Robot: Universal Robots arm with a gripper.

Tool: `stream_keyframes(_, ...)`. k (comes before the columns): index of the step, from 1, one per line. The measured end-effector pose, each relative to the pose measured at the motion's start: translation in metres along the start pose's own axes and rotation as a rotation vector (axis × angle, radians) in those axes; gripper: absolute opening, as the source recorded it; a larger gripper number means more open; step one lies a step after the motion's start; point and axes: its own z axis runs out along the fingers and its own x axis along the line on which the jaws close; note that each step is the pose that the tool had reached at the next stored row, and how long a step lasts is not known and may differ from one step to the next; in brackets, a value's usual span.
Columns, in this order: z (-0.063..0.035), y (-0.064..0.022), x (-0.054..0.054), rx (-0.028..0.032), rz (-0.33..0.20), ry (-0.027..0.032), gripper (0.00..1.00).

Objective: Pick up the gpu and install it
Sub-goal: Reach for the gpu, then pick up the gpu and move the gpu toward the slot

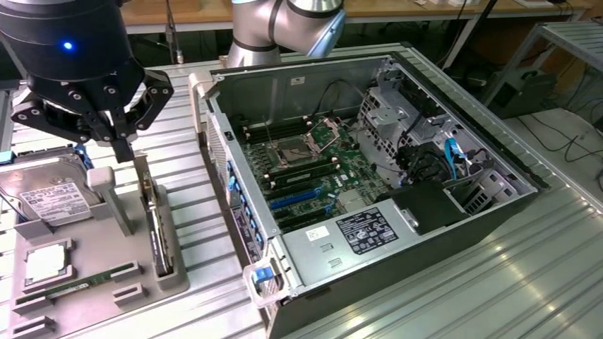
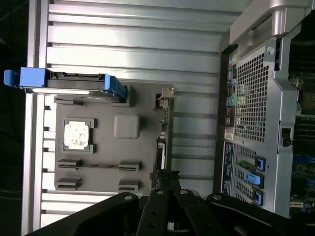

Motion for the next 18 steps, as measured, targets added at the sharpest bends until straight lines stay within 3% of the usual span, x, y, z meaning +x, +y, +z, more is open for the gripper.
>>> stream_keyframes(18, 0.0001, -0.0029, 0.0020, -0.0005, -0.019, 0.0008, 0.11)
